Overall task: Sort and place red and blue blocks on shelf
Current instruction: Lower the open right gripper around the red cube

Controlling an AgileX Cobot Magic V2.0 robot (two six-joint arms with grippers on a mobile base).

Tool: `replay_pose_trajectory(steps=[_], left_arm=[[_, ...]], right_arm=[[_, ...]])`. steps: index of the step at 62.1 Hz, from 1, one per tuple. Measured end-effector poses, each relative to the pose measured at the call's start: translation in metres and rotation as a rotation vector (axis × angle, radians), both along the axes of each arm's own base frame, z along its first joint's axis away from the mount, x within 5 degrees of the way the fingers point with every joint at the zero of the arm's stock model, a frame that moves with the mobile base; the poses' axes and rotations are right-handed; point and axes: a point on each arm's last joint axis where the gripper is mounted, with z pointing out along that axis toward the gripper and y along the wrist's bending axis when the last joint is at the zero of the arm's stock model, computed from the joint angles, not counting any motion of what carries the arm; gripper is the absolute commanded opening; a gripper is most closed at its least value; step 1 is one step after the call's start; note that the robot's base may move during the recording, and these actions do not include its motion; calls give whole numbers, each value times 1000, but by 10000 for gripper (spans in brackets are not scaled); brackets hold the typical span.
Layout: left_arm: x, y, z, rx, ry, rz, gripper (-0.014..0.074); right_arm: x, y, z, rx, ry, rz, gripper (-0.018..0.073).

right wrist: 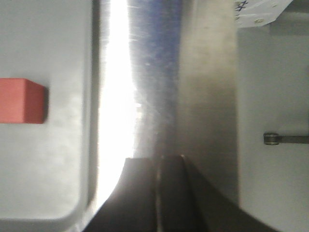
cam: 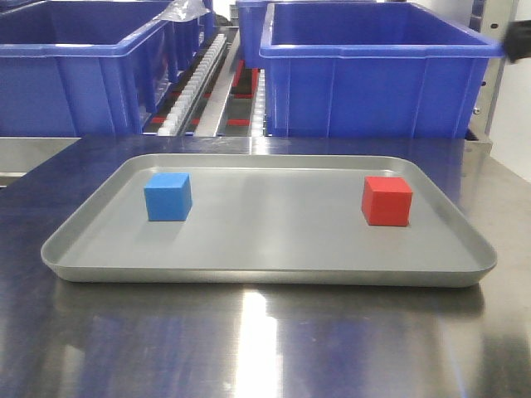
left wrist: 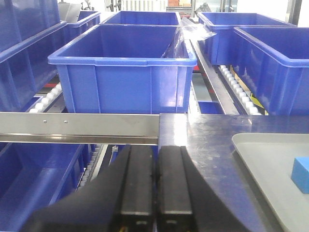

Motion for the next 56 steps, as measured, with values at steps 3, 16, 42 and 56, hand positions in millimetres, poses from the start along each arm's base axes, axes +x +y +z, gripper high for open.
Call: replay_pose_trajectory(steps=[3, 16, 42, 56], left_arm=[[0, 0, 0, 0, 0, 0, 125], [0, 0, 0, 0, 0, 0, 125], [0, 0, 0, 0, 0, 0, 125], [0, 0, 0, 0, 0, 0, 125]], right_arm=[[6, 7, -1, 3, 13, 6, 585], [27, 43, -4, 33, 94, -3, 612], [57, 89, -10, 46, 169, 15, 613], [60, 95, -20, 44, 197, 18, 613]])
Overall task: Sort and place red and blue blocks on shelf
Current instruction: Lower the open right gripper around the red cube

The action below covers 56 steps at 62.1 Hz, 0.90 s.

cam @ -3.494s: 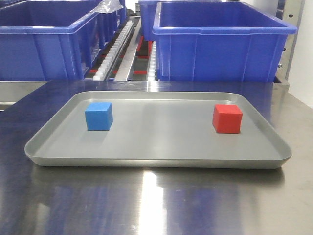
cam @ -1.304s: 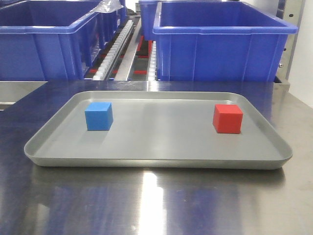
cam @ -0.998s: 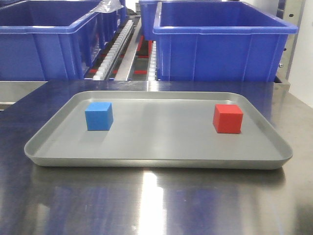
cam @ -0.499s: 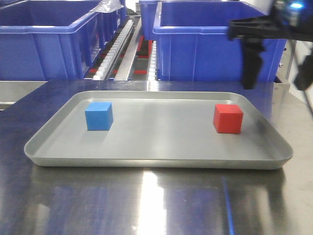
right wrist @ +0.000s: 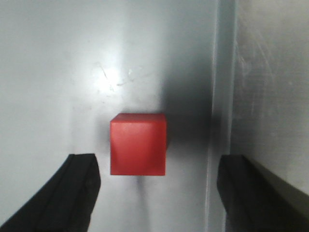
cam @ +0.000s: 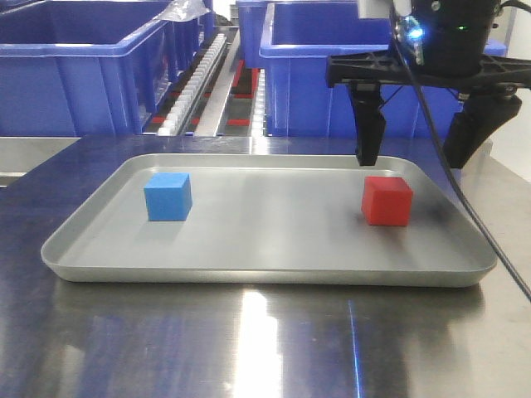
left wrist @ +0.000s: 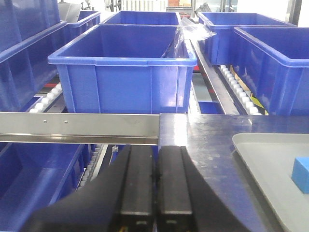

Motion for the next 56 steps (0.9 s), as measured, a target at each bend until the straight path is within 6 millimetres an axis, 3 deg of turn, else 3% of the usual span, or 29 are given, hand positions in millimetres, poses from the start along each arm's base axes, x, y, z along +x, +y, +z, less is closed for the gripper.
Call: replay_pose_trajectory(steps=[48, 56], left_arm=[[0, 0, 0, 0, 0, 0, 125], [0, 0, 0, 0, 0, 0, 125]], right_arm=[[12, 17, -35, -19, 39, 29, 613], [13, 18, -39, -24, 48, 29, 547]])
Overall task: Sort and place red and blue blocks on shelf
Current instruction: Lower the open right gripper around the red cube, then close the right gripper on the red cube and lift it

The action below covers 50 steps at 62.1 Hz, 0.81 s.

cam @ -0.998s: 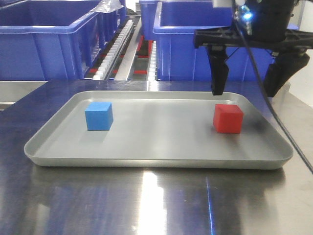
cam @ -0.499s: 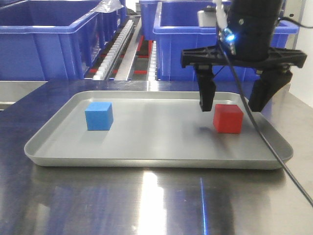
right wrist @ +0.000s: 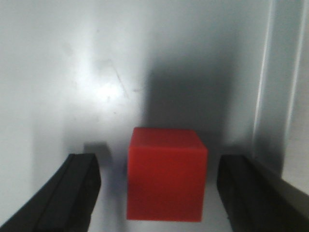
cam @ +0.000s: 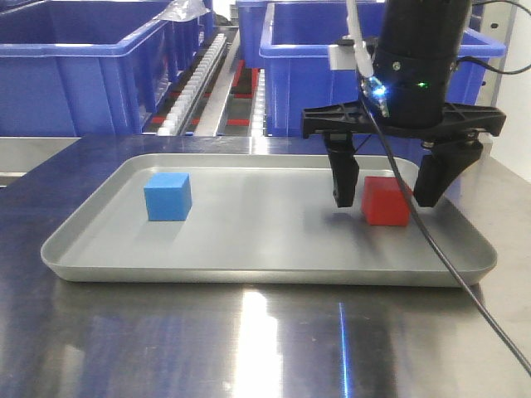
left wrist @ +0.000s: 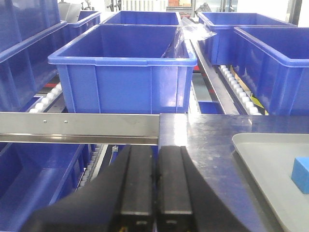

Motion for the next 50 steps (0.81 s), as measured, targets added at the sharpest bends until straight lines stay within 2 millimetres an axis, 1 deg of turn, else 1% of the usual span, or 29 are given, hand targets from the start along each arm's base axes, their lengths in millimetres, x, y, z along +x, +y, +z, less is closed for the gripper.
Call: replay_pose_trajectory(steps=[5, 8, 15, 31, 40, 43, 50], left_arm=[[0, 0, 0, 0, 0, 0, 125], [0, 0, 0, 0, 0, 0, 125], [0, 0, 0, 0, 0, 0, 125], [0, 0, 0, 0, 0, 0, 125], [0, 0, 0, 0, 0, 0, 125], [0, 0, 0, 0, 0, 0, 125], [0, 0, 0, 0, 0, 0, 125]], right_arm=[[1, 0, -3, -5, 6, -1, 461], [1, 0, -4, -7, 9, -1, 384], [2, 1, -7, -12, 16, 0, 258], [1, 0, -5, -10, 12, 0, 60], [-2, -2, 9, 4, -25, 2, 59], [-3, -7, 23, 19, -72, -1, 59], [-5, -19, 43, 21, -135, 16, 59]])
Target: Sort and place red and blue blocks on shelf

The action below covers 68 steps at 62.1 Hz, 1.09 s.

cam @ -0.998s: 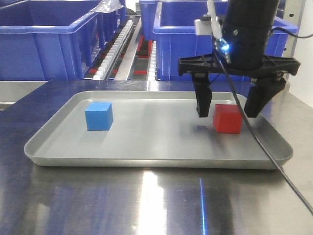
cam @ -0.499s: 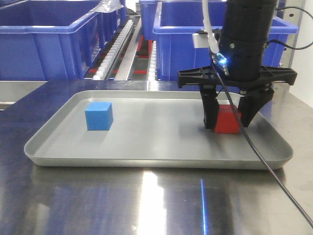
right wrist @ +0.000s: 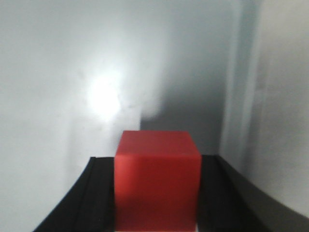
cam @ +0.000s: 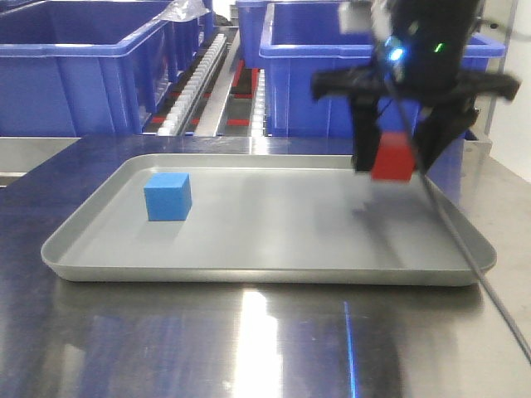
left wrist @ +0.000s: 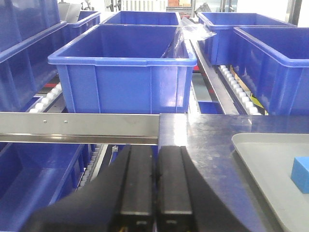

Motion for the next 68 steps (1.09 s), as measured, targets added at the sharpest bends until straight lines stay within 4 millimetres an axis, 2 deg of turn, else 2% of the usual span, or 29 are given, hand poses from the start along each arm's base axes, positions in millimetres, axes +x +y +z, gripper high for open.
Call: replay_pose_trajectory(steps=[13, 23, 44, 53, 68], left_arm=[[0, 0, 0, 0, 0, 0, 125], [0, 0, 0, 0, 0, 0, 125], [0, 0, 0, 0, 0, 0, 125], [0, 0, 0, 0, 0, 0, 125], [0, 0, 0, 0, 0, 0, 125]], right_arm=[[-15, -37, 29, -41, -129, 108, 59], [-42, -71, 42, -22, -259, 105, 59], [-110, -141, 31, 43, -490, -122, 59], [-140, -155, 26, 18, -617, -161, 59], [-191, -156, 18, -34, -789, -105, 59]])
